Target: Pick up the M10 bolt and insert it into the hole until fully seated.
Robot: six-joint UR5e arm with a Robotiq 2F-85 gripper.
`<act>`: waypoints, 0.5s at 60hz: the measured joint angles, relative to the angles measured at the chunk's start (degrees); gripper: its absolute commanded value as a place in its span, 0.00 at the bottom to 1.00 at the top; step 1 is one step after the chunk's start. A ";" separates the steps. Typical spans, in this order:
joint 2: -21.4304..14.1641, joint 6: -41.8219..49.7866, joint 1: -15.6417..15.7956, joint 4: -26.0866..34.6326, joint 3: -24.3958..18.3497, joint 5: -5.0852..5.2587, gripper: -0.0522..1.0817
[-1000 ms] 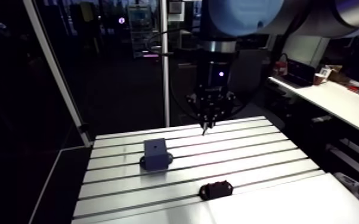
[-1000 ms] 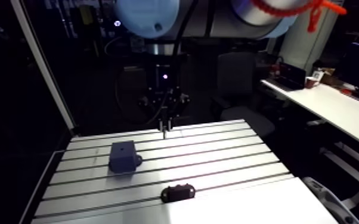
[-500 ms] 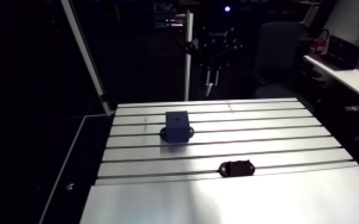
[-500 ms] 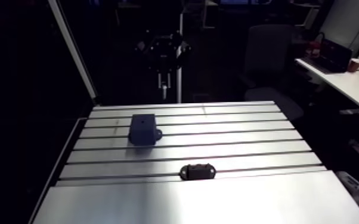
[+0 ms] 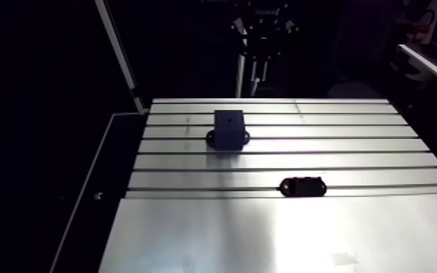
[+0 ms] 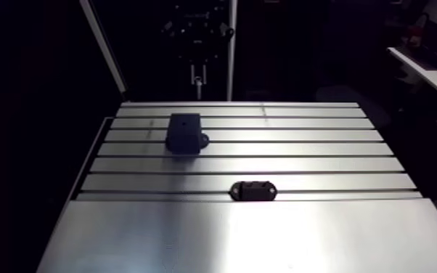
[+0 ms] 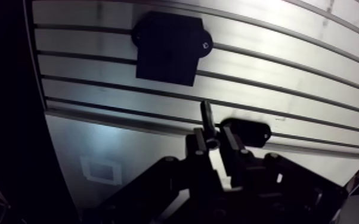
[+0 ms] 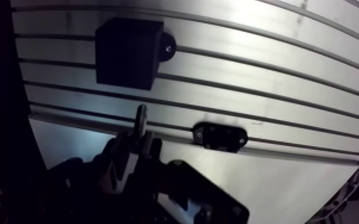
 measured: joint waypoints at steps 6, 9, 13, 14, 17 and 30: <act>0.91 0.00 0.32 -0.04 -0.46 0.25 0.99; 1.24 0.00 0.48 -0.05 -0.67 0.32 0.99; 1.60 0.00 0.73 -0.07 -0.94 0.37 1.00; 1.70 0.00 0.80 -0.07 -1.01 0.38 1.00; 2.03 0.00 1.05 -0.08 -1.17 0.40 1.00; 3.14 0.26 2.18 -0.15 -1.56 0.36 1.00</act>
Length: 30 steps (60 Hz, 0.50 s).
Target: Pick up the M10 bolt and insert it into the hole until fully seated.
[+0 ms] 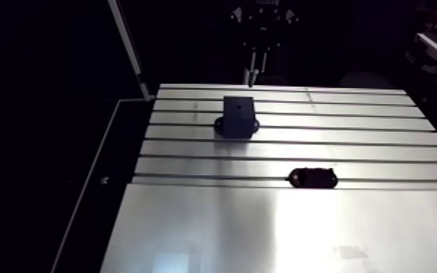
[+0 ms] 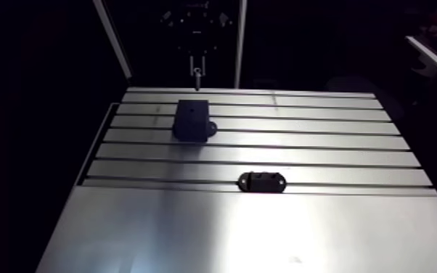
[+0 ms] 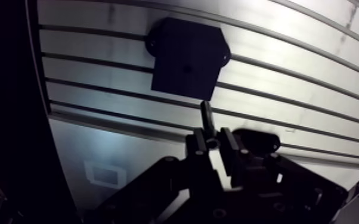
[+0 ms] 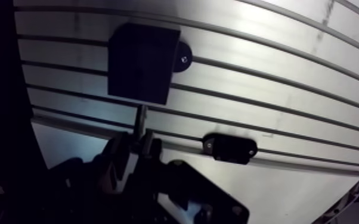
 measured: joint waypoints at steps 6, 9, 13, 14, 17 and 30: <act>0.26 0.25 0.37 -0.02 -0.11 -0.23 1.00; 0.37 0.38 0.54 -0.02 -0.18 -0.38 1.00; 0.55 0.54 0.78 0.02 -0.29 -0.57 1.00; 0.59 0.60 0.83 0.03 -0.31 -0.62 1.00; 0.72 0.80 1.03 0.06 -0.39 -0.83 1.00; 1.41 2.16 2.56 0.02 -0.98 -2.74 1.00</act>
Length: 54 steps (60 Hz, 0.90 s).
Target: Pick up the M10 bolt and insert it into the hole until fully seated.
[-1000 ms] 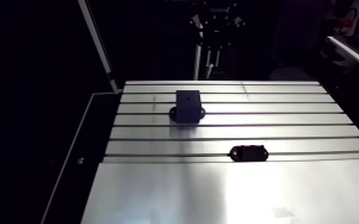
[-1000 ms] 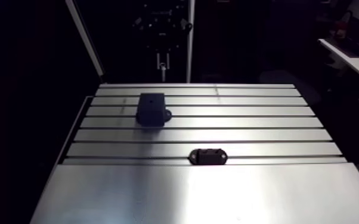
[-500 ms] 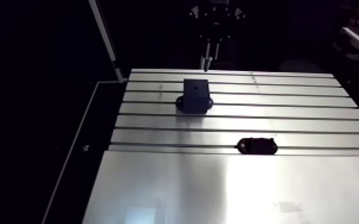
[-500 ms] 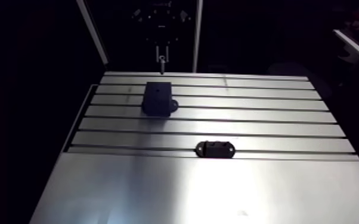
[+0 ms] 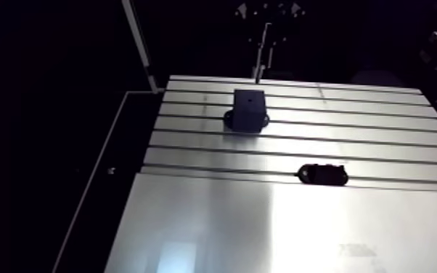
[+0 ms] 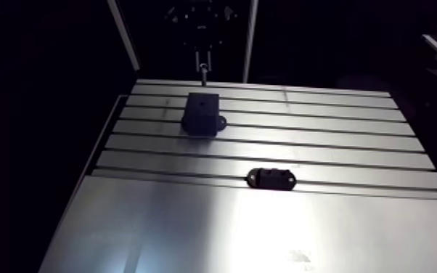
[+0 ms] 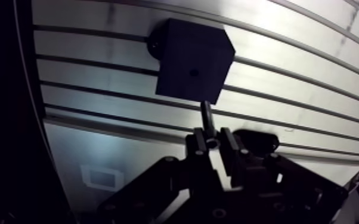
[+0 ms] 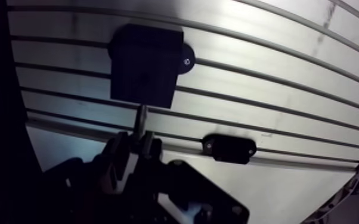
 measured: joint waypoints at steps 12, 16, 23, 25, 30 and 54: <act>0.80 0.58 1.00 -0.05 -0.74 -0.88 1.00; 1.09 0.64 1.20 -0.05 -0.95 -1.02 1.00; 1.75 0.71 1.42 -0.10 -1.32 -1.15 1.00; 1.98 0.72 1.47 -0.13 -1.43 -1.20 1.00; 2.39 0.74 1.52 -0.17 -1.57 -1.24 1.00; 3.71 0.82 1.59 -0.13 -1.71 -1.27 1.00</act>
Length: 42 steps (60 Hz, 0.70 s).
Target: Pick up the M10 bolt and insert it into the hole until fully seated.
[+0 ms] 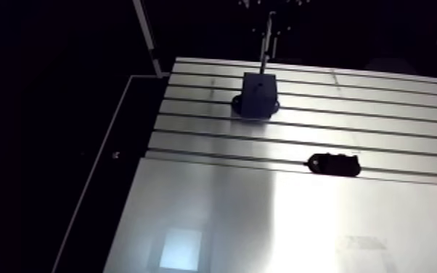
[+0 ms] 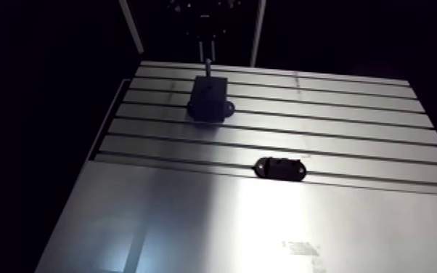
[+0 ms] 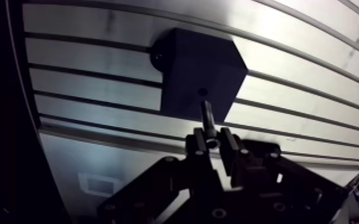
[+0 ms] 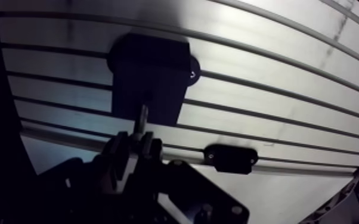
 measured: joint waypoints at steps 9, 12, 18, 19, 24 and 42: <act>0.17 0.01 0.12 0.10 0.14 0.02 1.00; 0.22 0.01 0.15 0.08 0.20 0.03 1.00; 0.35 0.01 0.20 0.03 0.31 0.02 1.00; 0.39 0.01 0.20 0.01 0.32 0.02 1.00; 0.57 0.01 0.21 -0.04 0.38 0.01 1.00; 1.14 0.08 0.22 -0.10 0.53 0.01 0.99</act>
